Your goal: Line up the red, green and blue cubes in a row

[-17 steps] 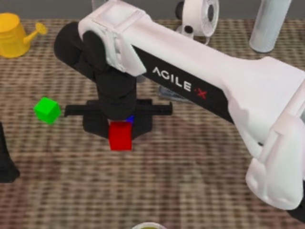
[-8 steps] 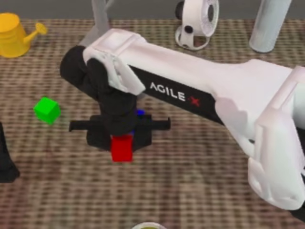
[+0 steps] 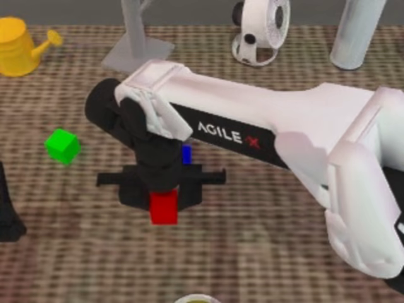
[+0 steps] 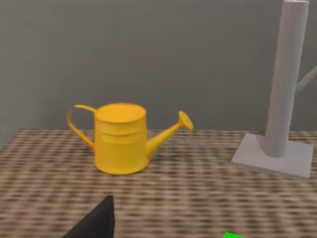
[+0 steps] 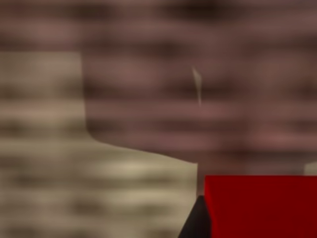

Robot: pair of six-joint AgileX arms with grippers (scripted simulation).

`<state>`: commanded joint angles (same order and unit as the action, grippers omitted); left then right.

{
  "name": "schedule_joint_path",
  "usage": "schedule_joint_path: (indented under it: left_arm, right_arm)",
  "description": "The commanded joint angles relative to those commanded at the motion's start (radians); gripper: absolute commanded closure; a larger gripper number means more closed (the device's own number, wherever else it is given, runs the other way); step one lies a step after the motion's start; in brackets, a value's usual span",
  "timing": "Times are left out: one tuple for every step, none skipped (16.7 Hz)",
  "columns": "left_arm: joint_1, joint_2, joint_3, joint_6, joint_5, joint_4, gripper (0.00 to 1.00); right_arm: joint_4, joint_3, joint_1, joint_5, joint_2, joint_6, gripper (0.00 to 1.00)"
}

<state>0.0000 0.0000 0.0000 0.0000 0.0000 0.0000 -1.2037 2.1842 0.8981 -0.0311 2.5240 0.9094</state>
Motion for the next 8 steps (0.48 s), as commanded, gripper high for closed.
schedule_joint_path:
  left_arm:
    - [0.0, 0.0, 0.0, 0.0, 0.0, 0.0, 0.0]
    - [0.0, 0.0, 0.0, 0.0, 0.0, 0.0, 0.0]
    - [0.0, 0.0, 0.0, 0.0, 0.0, 0.0, 0.0]
    - [0.0, 0.0, 0.0, 0.0, 0.0, 0.0, 0.0]
    - [0.0, 0.0, 0.0, 0.0, 0.0, 0.0, 0.0]
    - [0.0, 0.0, 0.0, 0.0, 0.0, 0.0, 0.0]
    - [0.0, 0.0, 0.0, 0.0, 0.0, 0.0, 0.0]
    - [0.0, 0.0, 0.0, 0.0, 0.0, 0.0, 0.0]
  right_arm:
    - [0.0, 0.0, 0.0, 0.0, 0.0, 0.0, 0.92]
    - [0.0, 0.0, 0.0, 0.0, 0.0, 0.0, 0.85]
    - [0.0, 0.0, 0.0, 0.0, 0.0, 0.0, 0.77]
    - [0.0, 0.0, 0.0, 0.0, 0.0, 0.0, 0.7]
    - [0.0, 0.0, 0.0, 0.0, 0.0, 0.0, 0.62]
    - [0.0, 0.0, 0.0, 0.0, 0.0, 0.0, 0.55]
    - [0.0, 0.0, 0.0, 0.0, 0.0, 0.0, 0.47]
    - [0.0, 0.0, 0.0, 0.0, 0.0, 0.0, 0.4]
